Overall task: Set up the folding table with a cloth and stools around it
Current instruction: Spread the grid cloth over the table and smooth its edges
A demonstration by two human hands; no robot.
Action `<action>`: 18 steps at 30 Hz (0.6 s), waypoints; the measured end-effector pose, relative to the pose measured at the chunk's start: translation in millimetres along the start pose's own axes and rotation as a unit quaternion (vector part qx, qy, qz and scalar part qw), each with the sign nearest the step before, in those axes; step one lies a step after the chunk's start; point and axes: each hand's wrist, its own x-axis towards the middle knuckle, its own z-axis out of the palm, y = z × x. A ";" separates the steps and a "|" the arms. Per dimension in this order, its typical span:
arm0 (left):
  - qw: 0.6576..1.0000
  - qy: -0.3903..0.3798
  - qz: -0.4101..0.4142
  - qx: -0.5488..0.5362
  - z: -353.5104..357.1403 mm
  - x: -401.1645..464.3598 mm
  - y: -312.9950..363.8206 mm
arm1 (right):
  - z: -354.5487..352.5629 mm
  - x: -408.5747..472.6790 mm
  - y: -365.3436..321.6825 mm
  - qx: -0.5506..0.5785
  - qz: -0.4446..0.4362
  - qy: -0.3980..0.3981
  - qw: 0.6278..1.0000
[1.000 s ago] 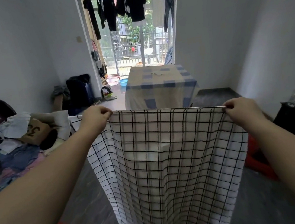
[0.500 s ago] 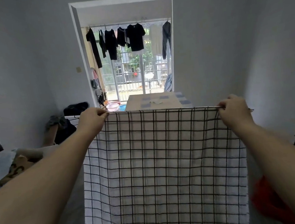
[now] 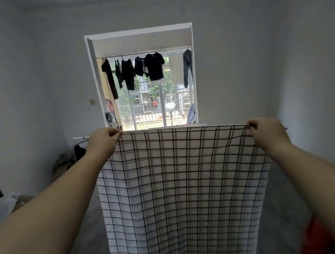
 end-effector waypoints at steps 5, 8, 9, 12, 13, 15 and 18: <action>1.000 -0.006 0.017 0.010 -23.4 -25.8 -7.2 | -19.7 -34.3 -10.7 -0.013 0.003 -0.008 1.000; 0.999 -0.018 0.021 0.018 -34.9 -51.7 -16.4 | -31.3 -68.2 -15.0 -0.013 0.010 -0.015 1.000; 0.999 -0.024 0.023 0.020 -37.8 -60.9 -19.8 | -34.7 -80.7 -15.1 -0.015 0.011 -0.016 1.000; 0.998 -0.055 0.032 0.030 -43.5 -93.1 -32.7 | -43.2 -121.3 -12.6 -0.029 0.019 -0.035 0.999; 0.997 -0.067 0.034 0.035 -43.9 -104.3 -37.2 | -45.8 -134.0 -11.1 -0.036 0.020 -0.043 0.998; 0.994 -0.096 0.034 0.042 -43.0 -129.5 -45.5 | -47.9 -161.0 -5.8 -0.047 0.030 -0.053 0.997; 0.989 -0.126 0.037 0.064 -37.1 -170.5 -56.4 | -47.7 -201.1 6.5 -0.067 0.039 -0.060 0.995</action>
